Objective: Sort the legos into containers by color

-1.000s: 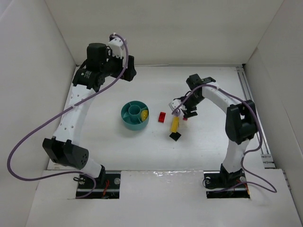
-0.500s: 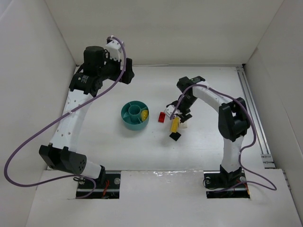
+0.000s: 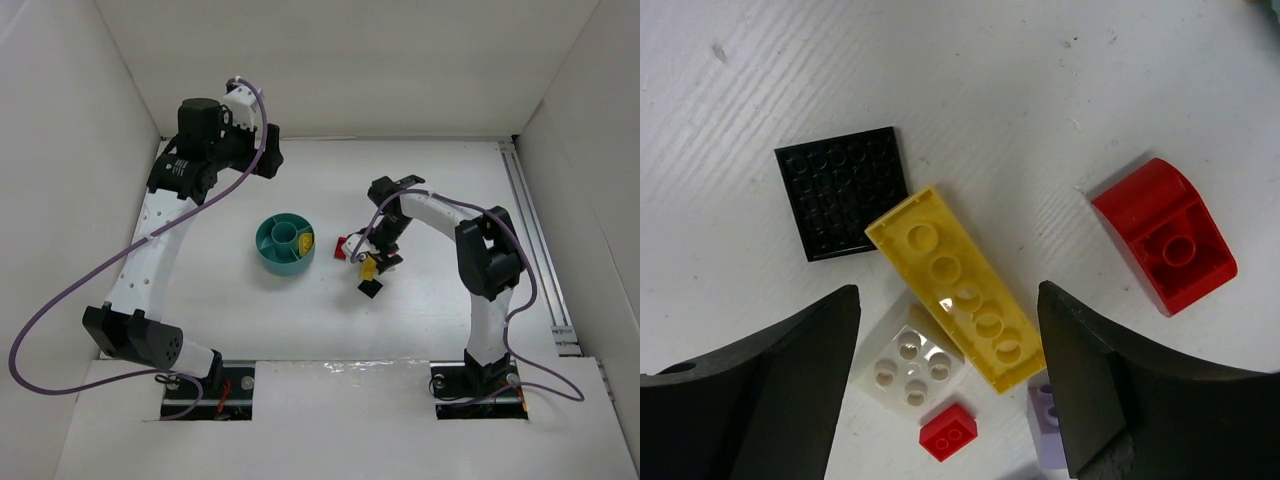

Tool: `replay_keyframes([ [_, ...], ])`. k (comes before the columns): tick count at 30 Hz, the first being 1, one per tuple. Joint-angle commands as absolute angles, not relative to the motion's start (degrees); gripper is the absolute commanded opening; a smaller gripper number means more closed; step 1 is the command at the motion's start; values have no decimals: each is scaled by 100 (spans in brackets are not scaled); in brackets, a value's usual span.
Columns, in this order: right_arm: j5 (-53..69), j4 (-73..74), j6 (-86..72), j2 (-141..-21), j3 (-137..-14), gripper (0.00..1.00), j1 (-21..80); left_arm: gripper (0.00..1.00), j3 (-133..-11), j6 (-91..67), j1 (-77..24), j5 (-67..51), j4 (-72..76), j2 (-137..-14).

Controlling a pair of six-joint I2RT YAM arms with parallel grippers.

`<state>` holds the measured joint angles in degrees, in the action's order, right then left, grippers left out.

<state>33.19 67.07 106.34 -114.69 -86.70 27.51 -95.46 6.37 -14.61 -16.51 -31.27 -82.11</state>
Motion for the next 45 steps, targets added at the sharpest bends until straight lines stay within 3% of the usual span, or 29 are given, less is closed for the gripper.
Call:
replay_keyframes([
  [1, 3428, 6198, 10547, -11408, -8569, 77, 2813, 100, -9588, 721, -1441, -1652, -3146, -8130],
  [19, 3032, 5862, 10626, -11953, -8675, 75, 2584, 100, -9747, 721, -1441, -1767, -3252, -8349],
  [21, 3032, 5862, 10678, -12005, -8675, 70, 2531, 100, -9747, 721, -1441, -1819, -3200, -8350],
  [25, 3032, 5862, 10679, -11954, -8622, 49, 2479, 100, -9502, 572, -1441, -1819, -3051, -8227],
  [30, 3452, 5793, 10328, -11655, -8385, 36, 2312, 100, -8887, 256, -1441, -1924, -2638, -7858],
  [38, 4850, 5521, 8003, -10304, -8534, 25, 2083, 99, -8323, -70, -1679, -2293, -2399, -7392],
  [41, 5088, 4074, 6422, -9723, -8010, 25, 2083, 94, -8210, -184, -1679, -2969, -2452, -7392],
  [45, 4634, 1570, 3184, -8862, -7280, 24, 2399, 91, -8209, -658, -1679, -3787, -2330, -7637],
])
